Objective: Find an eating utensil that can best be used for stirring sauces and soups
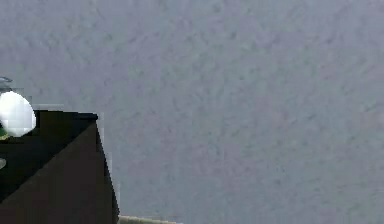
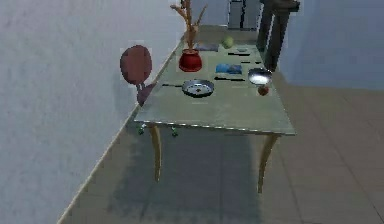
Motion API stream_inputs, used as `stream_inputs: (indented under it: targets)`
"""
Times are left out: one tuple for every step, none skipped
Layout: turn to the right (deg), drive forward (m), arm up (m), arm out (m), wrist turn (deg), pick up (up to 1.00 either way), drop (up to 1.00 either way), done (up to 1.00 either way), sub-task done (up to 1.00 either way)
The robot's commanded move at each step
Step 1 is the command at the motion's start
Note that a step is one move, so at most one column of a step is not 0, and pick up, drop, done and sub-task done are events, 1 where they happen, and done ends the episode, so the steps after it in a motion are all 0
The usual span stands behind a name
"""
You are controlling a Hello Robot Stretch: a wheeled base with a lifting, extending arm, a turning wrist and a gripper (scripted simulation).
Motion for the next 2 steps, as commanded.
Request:
stream_inputs:
  targets:
    - [0.0, 0.05, 0.00, 0.00, 0.0, 0.00, 0.00, 0.00, 0.00]
    - [-45.0, 0.00, 0.00, 0.00, 0.0, 0.00, 0.00, 0.00, 0.00]
